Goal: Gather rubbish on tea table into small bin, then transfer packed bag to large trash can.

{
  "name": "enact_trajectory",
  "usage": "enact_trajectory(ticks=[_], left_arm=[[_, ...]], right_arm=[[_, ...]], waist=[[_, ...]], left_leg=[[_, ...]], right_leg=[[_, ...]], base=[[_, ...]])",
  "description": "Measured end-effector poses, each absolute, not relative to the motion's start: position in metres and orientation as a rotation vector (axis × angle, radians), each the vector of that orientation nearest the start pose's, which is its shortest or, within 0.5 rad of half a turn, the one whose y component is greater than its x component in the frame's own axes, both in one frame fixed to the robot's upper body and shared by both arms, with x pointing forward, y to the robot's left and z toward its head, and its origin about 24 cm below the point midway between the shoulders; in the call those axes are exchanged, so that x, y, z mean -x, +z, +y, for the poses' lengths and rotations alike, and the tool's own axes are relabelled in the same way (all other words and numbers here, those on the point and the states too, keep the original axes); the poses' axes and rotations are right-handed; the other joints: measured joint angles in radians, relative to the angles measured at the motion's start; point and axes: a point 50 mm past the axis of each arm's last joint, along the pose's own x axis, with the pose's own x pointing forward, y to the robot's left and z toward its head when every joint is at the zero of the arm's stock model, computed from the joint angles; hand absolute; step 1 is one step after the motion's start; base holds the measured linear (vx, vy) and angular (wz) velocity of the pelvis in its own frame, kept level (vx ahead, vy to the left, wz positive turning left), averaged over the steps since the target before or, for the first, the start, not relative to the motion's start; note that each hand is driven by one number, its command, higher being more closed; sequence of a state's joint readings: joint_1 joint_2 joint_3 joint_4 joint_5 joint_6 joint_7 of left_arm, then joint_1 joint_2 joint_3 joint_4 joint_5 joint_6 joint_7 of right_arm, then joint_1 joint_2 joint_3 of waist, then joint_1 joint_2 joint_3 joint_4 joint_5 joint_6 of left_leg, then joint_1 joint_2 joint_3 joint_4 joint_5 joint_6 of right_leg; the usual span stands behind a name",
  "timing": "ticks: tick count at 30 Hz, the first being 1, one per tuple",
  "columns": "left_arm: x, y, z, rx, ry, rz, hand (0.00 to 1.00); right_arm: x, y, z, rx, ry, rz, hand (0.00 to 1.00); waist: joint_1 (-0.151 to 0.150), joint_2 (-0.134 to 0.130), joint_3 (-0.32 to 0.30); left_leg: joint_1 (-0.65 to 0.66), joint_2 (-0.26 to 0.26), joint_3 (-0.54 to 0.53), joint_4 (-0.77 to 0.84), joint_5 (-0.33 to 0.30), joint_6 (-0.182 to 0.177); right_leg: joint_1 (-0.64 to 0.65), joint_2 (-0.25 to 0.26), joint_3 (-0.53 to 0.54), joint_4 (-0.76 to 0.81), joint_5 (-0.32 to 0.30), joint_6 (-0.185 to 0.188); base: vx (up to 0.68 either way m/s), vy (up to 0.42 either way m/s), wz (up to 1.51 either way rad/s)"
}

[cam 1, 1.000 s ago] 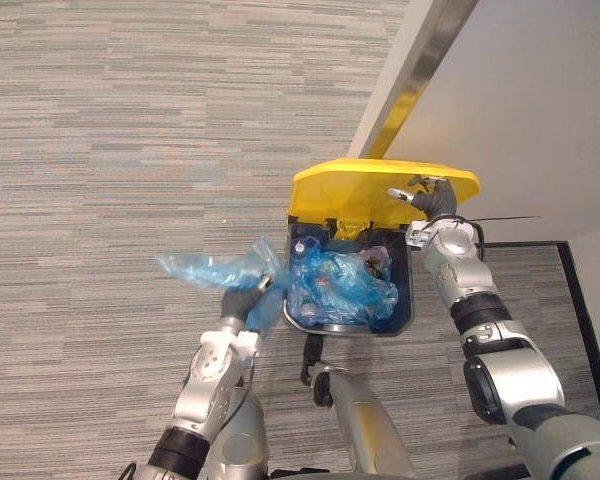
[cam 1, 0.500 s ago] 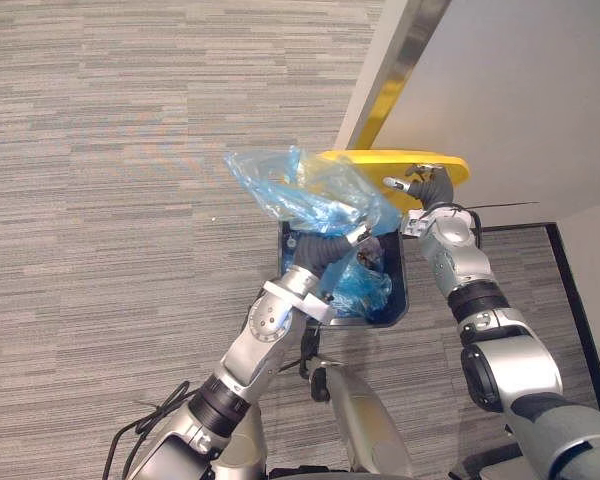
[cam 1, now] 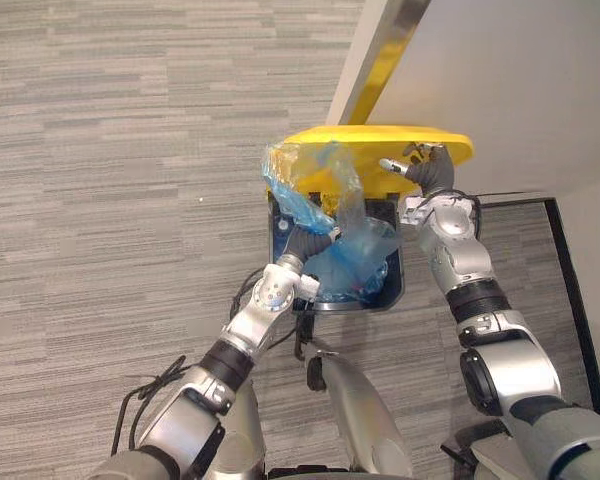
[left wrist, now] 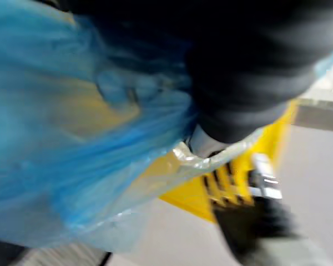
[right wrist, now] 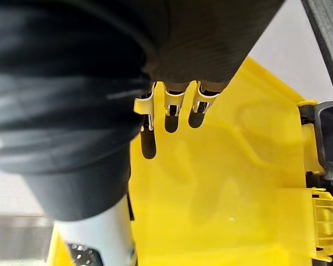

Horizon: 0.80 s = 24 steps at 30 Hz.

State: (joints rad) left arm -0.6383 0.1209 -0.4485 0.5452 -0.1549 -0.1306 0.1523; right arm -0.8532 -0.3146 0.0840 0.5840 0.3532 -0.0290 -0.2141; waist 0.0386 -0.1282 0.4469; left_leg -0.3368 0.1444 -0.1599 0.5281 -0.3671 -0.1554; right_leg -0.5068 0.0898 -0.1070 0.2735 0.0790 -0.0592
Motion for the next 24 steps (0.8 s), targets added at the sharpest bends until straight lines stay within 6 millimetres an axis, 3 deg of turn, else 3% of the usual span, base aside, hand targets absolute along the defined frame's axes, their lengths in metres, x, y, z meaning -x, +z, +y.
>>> enact_trajectory(ticks=[2,3,7,14,24], left_arm=[[-0.347,0.096,0.049,-0.222,-0.339,-0.154,1.00],[-0.349,0.094,0.048,-0.231,-0.337,-0.144,0.00],[-0.352,0.076,0.057,-0.278,-0.299,-0.049,0.00],[-0.355,0.082,0.054,-0.311,-0.302,-0.069,0.00],[-0.357,0.068,0.065,-0.395,-0.273,-0.004,0.00]], right_arm=[[-0.388,0.200,-0.164,-0.030,-0.078,-0.319,0.00],[-0.387,0.204,-0.161,-0.033,-0.068,-0.339,0.00],[-0.384,0.211,-0.149,-0.031,-0.031,-0.374,0.00],[-0.384,0.212,-0.135,-0.016,0.013,-0.376,0.00],[-0.384,0.210,-0.114,0.012,0.101,-0.363,0.00]], waist=[[0.000,-0.005,0.002],[0.001,-0.007,0.003],[-0.005,-0.012,0.006],[-0.005,-0.012,0.006],[-0.001,-0.011,0.005]], left_leg=[[-0.044,0.001,0.001,0.015,-0.004,0.004],[-0.061,0.001,0.005,0.019,-0.003,0.001],[-0.075,0.007,0.028,0.018,-0.001,-0.003],[-0.078,0.006,0.042,0.018,-0.001,-0.003],[-0.025,0.001,0.059,-0.035,0.028,-0.021]], right_leg=[[-0.039,0.001,0.001,0.001,0.006,0.007],[-0.056,0.002,0.003,0.002,0.009,0.011],[-0.079,0.005,0.010,0.002,0.031,-0.019],[-0.085,0.003,0.019,0.002,0.032,-0.019],[-0.058,-0.002,0.027,-0.005,0.037,-0.026]], base=[[-0.05,-0.014,-0.05],[-0.03,-0.017,-0.12],[0.02,-0.003,-0.11],[0.01,0.006,-0.02],[0.00,-0.006,-0.01]])
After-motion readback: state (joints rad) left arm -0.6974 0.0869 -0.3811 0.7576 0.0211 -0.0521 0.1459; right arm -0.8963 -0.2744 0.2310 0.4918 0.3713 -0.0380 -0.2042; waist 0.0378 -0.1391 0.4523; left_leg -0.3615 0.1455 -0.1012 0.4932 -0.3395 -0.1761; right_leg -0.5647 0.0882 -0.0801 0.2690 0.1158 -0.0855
